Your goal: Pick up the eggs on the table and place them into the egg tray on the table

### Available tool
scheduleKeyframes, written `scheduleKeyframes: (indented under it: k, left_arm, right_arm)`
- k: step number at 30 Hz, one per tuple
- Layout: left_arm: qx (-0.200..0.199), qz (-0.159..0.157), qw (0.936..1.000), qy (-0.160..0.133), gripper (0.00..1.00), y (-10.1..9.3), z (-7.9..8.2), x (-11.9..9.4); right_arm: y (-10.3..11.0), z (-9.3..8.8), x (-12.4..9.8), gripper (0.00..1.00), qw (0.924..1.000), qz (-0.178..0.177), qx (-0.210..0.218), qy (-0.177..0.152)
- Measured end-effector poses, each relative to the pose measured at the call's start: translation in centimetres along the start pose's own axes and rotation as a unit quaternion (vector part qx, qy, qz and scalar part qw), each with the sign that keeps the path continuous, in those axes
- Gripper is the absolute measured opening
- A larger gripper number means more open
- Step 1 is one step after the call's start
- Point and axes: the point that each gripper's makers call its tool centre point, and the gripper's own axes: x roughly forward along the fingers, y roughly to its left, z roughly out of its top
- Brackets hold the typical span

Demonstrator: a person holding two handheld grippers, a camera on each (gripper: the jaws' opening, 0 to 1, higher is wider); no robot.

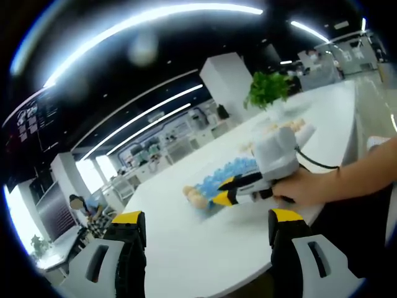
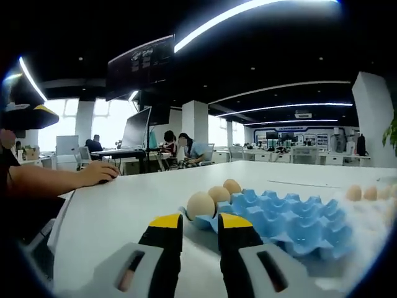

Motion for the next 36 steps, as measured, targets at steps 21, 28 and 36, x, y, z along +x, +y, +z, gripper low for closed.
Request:
scheduleKeyframes:
  k: [21, 28, 36]
  left_arm:
    - [0.004, -0.003, 1.0, 0.004, 0.83, -0.1, -0.1, 0.2]
    - [0.007, -0.007, 0.9999, 0.003, 0.83, -0.5, 0.1, 0.2]
    - [0.007, -0.007, 0.9999, 0.004, 0.83, -0.3, -0.1, 0.3]
  right_arm:
    - [-7.9, 0.8, -8.6, 0.24, 0.996, -0.085, 0.008, -0.027]
    - [-10.4, 3.3, -11.8, 0.24, 0.9888, -0.127, -0.012, -0.078]
    - [-15.2, 3.7, -14.7, 0.24, 0.9767, -0.204, -0.024, -0.061]
